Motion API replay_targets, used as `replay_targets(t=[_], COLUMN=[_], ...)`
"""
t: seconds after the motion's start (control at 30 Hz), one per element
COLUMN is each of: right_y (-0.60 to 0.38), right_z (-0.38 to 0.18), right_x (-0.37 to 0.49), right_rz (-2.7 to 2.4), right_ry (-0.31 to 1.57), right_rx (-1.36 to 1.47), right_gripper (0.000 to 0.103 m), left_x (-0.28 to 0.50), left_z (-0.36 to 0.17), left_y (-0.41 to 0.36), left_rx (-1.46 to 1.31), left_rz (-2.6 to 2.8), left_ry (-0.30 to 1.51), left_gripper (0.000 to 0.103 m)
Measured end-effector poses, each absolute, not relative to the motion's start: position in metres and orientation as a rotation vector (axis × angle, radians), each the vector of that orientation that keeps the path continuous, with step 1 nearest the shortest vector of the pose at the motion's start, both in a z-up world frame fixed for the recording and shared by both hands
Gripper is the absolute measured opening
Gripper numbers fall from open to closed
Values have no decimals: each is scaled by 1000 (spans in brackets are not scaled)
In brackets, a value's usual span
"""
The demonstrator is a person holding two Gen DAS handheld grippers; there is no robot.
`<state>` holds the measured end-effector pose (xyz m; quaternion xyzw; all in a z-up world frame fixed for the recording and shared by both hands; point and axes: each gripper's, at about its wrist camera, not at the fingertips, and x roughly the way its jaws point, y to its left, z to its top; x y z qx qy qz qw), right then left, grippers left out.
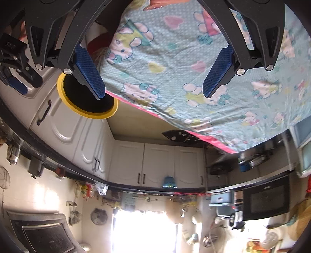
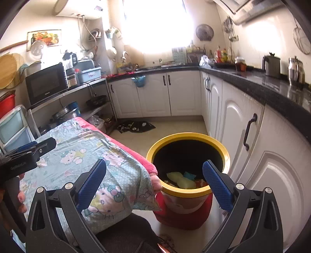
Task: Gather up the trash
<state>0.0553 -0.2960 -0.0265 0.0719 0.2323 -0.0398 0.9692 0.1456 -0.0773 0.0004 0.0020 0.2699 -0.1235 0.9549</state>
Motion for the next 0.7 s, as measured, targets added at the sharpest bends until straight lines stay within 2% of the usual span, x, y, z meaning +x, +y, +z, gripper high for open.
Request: replay_targets(t=[0.7], right_y=[-248], right_z=[-37], right_x=[-13], right_rz=[-80], right_ry=[304], right_rx=[66], right_gripper=[97], left_x=[80], left_z=[-17], left_y=[-55], left_rx=[-46], left_rz=[-227], left_ry=[474], left_gripper=[93])
